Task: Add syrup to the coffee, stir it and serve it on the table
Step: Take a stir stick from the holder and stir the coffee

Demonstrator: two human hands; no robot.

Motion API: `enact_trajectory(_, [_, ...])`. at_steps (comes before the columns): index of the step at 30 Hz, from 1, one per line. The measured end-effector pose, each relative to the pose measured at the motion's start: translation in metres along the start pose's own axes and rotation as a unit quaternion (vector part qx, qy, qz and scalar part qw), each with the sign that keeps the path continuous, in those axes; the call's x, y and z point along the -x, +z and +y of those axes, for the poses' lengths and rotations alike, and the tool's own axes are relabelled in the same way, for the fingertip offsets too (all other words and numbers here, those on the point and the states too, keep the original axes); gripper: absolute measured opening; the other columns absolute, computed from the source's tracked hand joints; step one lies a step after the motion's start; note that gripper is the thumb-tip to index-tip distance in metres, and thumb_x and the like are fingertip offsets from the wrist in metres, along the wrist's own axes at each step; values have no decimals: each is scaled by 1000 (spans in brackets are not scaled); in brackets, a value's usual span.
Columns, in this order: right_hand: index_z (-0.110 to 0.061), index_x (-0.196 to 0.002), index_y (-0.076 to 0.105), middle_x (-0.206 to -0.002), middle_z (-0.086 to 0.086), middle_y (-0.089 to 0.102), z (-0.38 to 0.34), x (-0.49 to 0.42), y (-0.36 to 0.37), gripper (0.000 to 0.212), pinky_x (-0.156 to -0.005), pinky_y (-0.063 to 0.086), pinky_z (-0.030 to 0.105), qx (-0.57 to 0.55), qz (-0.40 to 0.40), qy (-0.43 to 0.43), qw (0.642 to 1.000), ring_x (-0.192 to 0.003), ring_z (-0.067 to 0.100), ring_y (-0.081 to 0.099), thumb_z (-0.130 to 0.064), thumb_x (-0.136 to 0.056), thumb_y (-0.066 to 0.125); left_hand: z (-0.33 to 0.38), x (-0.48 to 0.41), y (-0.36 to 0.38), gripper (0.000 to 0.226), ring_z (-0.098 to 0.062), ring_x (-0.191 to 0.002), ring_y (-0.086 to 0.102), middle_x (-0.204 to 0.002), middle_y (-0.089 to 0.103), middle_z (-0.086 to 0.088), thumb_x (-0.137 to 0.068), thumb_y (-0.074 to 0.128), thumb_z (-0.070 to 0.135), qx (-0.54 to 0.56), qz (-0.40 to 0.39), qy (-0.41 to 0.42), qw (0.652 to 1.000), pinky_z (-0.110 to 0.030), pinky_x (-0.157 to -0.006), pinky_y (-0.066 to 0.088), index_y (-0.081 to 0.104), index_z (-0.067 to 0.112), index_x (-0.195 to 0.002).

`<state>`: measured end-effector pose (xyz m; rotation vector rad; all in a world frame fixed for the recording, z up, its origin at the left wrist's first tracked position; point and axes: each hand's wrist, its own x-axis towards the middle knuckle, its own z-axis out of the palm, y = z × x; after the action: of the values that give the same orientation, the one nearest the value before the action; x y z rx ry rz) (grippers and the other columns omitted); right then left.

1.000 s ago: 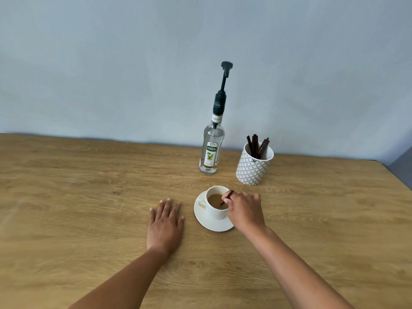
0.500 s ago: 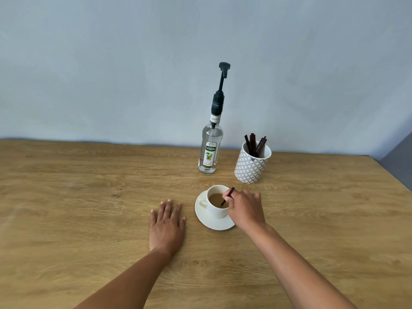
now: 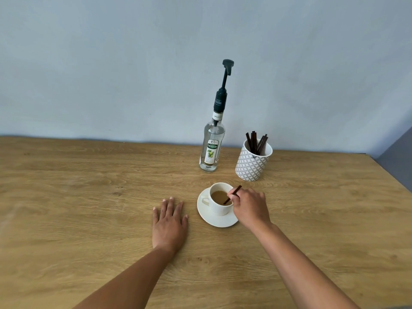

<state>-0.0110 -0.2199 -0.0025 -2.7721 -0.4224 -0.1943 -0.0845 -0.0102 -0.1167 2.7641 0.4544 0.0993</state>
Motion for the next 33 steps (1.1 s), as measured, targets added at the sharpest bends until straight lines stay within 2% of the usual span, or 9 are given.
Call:
enact_trajectory(3, [-35,-105,66,-99,-7,72,-4,-1,1,20,-89,35,37,-34,-30,3,999,-100,17,60,-28,-97,48,0,1,0,59,-19,-155,0,-168,12,0,-100,22,49,-1,-1,2,1000,-45,-124,-4,24,30,-155])
enact_trajectory(10, [-35,-105,66,-98,-5,72,-5,5,-2,19,-86,35,38,21,-10,25,999,-98,18,61,-28,-97,50,-1,1,-1,60,-19,-155,-3,-168,10,0,-100,19,51,-2,-5,7,1000,-46,-124,-6,22,30,-156])
enact_trajectory(17, [-34,-107,68,-103,-8,74,-7,8,-11,22,-95,36,38,-18,-32,40,999,-102,16,62,-27,-98,49,-3,0,1,60,-21,-155,-3,-168,11,-1,-100,20,51,3,-8,10,1000,-47,-124,-5,23,29,-156])
enact_trajectory(20, [-32,-106,69,-103,-9,75,-4,11,-15,21,-96,36,37,-35,-19,54,998,-102,16,64,-26,-97,50,-3,0,2,60,-21,-155,-2,-168,12,-1,-100,20,51,4,-7,11,1000,-48,-124,-5,23,29,-156])
enact_trajectory(25, [-29,-104,71,-95,-10,75,-3,21,-25,19,-89,34,34,-92,63,58,992,-91,16,66,-21,-95,56,-3,-1,2,60,-21,-155,-2,-168,12,-1,-99,22,50,9,-9,11,1000,-48,-124,-5,24,29,-156])
enact_trajectory(30, [-29,-104,70,-94,-4,76,0,27,-27,20,-97,39,38,-95,34,84,991,-87,20,66,-21,-95,54,-3,0,2,60,-22,-155,-3,-168,12,-1,-100,22,49,7,-8,12,1000,-49,-124,-5,24,29,-156])
enact_trajectory(33, [-28,-105,72,-92,-5,77,0,30,-30,20,-96,45,43,-143,64,89,984,-88,19,68,-21,-95,56,-3,0,2,60,-21,-155,-2,-168,11,-1,-100,21,50,8,-8,12,1000,-48,-124,-5,24,29,-156])
